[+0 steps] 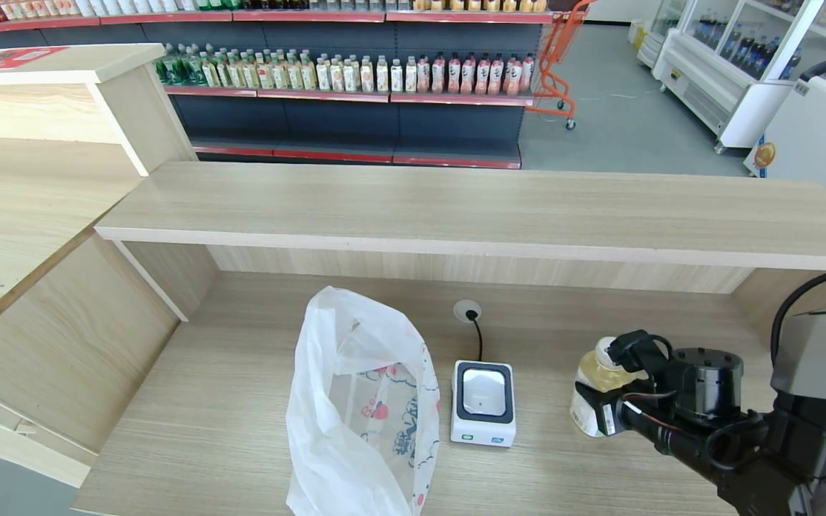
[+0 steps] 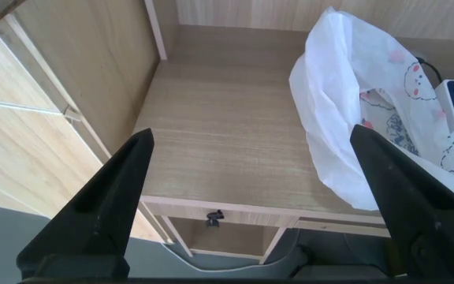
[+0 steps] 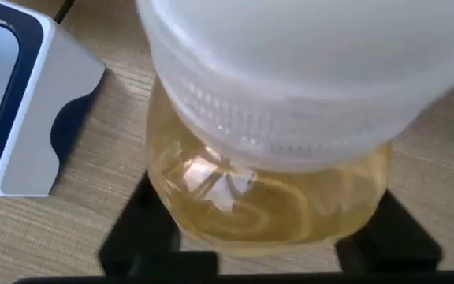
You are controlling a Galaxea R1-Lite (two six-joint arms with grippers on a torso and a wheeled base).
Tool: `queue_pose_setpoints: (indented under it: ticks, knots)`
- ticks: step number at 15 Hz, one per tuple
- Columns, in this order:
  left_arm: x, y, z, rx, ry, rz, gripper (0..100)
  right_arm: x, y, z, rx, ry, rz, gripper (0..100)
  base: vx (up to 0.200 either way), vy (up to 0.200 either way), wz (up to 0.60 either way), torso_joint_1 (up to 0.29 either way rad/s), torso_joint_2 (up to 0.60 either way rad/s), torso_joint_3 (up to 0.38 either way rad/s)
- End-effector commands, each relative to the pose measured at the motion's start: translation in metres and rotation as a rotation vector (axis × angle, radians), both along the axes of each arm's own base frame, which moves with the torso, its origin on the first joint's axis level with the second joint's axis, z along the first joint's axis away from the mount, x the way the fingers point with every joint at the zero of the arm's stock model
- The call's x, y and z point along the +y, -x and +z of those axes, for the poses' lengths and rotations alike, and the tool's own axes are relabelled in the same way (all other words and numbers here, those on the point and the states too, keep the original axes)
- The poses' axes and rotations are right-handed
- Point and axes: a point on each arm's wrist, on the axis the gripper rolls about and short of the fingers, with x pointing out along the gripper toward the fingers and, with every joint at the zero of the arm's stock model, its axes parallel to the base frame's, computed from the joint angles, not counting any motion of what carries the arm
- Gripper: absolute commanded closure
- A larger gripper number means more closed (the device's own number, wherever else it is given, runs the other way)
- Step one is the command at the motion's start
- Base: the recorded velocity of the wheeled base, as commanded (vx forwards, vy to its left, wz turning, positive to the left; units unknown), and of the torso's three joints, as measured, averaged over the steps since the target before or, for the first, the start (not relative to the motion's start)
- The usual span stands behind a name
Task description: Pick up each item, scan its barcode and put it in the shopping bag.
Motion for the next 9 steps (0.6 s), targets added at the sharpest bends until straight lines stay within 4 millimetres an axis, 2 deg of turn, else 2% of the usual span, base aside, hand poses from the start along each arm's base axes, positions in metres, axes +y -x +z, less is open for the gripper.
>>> queue_pose_setpoints:
  ticks: [1, 6, 8, 9]
  knots:
    - [0.000, 0.000, 0.000, 0.002, 0.000, 0.000, 0, -0.001, -0.001, -0.008, 0.017, 0.011, -0.006, 100, 0.000, 0.000, 0.00, 0.000, 0.00, 0.000]
    - [0.000, 0.000, 0.000, 0.002, 0.000, 0.000, 0, -0.005, -0.004, -0.013, 0.006, 0.047, 0.010, 100, 0.000, 0.000, 0.00, 0.000, 0.00, 0.000]
    - [0.000, 0.000, 0.000, 0.002, 0.000, 0.000, 0, -0.006, -0.006, 0.001, -0.056, -0.030, 0.038, 100, 0.000, 0.000, 0.00, 0.000, 0.00, 0.000]
    - [0.000, 0.000, 0.000, 0.002, 0.000, 0.000, 0, -0.007, -0.005, 0.018, -0.096, -0.096, 0.043, 100, 0.000, 0.000, 0.00, 0.000, 0.00, 0.000]
